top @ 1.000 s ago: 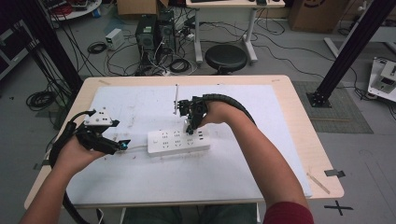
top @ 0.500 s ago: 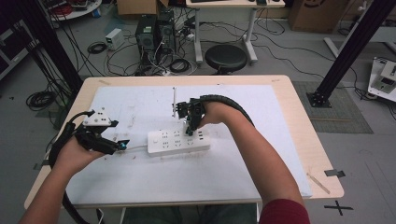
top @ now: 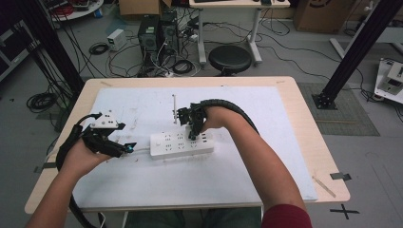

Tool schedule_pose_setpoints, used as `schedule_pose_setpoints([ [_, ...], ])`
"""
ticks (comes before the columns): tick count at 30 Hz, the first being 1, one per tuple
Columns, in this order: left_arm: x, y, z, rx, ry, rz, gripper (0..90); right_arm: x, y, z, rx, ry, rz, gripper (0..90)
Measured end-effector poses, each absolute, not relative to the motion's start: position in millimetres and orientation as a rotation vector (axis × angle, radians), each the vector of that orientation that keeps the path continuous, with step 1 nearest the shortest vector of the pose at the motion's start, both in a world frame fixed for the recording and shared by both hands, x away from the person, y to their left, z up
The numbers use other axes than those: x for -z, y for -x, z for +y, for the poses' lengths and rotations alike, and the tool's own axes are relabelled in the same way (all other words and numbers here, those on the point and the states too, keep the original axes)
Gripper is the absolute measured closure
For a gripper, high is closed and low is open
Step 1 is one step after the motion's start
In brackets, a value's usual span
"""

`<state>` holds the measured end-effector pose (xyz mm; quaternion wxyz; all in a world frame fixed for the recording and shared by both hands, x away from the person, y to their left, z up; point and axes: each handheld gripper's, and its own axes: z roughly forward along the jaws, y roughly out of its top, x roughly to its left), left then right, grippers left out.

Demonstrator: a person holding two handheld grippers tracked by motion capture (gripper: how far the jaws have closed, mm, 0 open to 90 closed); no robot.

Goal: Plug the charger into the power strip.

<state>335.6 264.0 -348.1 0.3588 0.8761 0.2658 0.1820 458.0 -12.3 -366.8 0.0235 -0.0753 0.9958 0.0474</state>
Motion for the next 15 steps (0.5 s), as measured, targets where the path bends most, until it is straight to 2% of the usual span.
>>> schedule_pose_setpoints([
  [15, 347.4, -338.8, 267.9, -0.477, -2.255, 0.696, 19.2, 374.7, -462.9, -13.1, -0.207, 0.241, 3.114, 63.8],
])
